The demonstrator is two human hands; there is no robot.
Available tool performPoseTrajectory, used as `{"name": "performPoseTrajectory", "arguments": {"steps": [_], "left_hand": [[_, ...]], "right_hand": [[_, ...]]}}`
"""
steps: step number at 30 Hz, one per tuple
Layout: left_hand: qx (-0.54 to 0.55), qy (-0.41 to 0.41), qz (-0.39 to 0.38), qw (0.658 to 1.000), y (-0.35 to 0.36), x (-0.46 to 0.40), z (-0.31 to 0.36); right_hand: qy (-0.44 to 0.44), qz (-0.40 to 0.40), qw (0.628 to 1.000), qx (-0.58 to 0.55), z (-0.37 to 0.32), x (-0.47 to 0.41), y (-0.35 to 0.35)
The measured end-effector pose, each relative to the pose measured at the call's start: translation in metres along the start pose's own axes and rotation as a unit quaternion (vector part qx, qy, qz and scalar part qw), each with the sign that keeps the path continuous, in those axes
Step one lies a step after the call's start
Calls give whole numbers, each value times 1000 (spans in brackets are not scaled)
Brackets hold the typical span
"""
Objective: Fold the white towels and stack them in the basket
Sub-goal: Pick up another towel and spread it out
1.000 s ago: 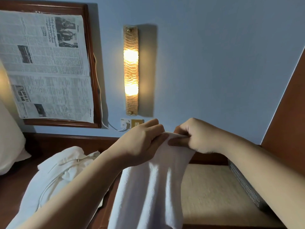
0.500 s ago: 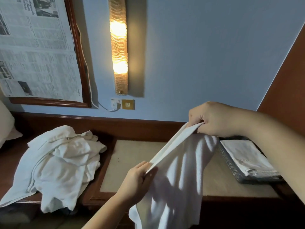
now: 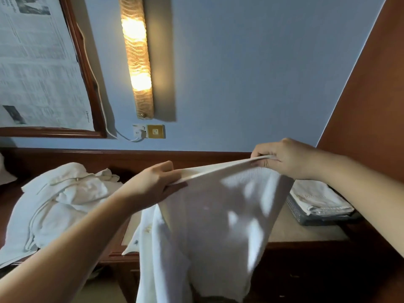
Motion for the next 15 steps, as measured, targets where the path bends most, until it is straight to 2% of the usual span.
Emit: {"name": "performPoseTrajectory", "arguments": {"steps": [3, 6, 8, 11, 13, 15], "left_hand": [[-22, -10, -12, 1000, 0, 2, -12], [-2, -118, -20, 993, 19, 30, -22], [48, -208, -14, 977, 37, 45, -22], [88, -298, 5, 951, 49, 32, -7], [110, -379, 25, 919, 42, 13, 5], [128, -426, 67, 893, 30, -6, 20]], "right_hand": [[20, 38, 998, 37, 9, 6, -5], [48, 61, 995, 60, 19, 9, -6], [53, 56, 994, 75, 24, 7, -2], [61, 8, 989, 137, 32, 2, 10], [84, -18, 985, 149, 39, 0, 16], [104, -18, 984, 146, 40, 2, 19]]}}
Point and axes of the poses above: each hand's wrist, its own x-axis away from the middle knuckle, its own y-axis out of the palm, z = x × y, the point moved 1 cm from there along -x, towards the middle knuckle, and after that the axes turned 1 degree about -x, right-handed, at the moved point
